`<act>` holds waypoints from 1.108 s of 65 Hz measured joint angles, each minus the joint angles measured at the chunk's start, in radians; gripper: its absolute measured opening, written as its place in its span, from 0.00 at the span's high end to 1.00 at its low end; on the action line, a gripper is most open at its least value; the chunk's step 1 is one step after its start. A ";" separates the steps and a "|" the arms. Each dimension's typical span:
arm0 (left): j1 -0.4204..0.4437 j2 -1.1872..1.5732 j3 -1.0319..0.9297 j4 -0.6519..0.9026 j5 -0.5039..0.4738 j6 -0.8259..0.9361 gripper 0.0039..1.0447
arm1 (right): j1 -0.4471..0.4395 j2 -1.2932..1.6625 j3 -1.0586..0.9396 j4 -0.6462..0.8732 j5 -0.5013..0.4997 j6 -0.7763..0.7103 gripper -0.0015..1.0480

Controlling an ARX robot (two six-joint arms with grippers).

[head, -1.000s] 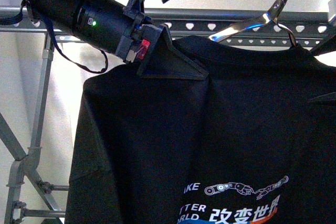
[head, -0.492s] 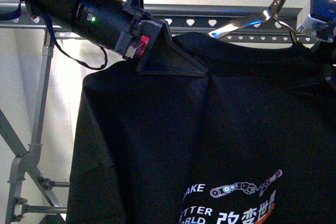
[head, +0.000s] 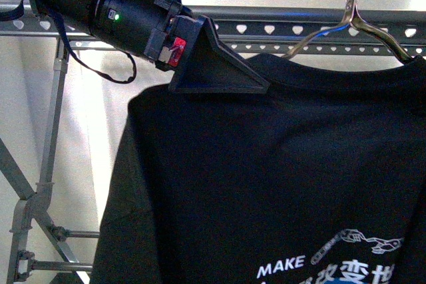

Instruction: Hang clothes on hanger

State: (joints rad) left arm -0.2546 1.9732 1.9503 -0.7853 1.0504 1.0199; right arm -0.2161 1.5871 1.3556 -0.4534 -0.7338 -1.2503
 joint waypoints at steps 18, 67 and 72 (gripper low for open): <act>-0.004 -0.026 -0.054 0.100 -0.045 -0.113 0.02 | -0.014 -0.022 -0.124 -0.062 0.042 -0.076 0.97; 0.094 -0.629 -0.920 1.173 -1.220 -1.077 0.32 | -0.058 0.111 0.212 -0.050 0.205 0.526 0.97; 0.080 -0.671 -1.032 1.196 -1.198 -1.052 0.42 | -0.058 0.133 0.255 -0.073 0.237 0.601 0.97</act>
State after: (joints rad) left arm -0.1741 1.3025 0.9188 0.4107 -0.1474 -0.0322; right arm -0.2741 1.7199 1.6104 -0.5262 -0.4973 -0.6495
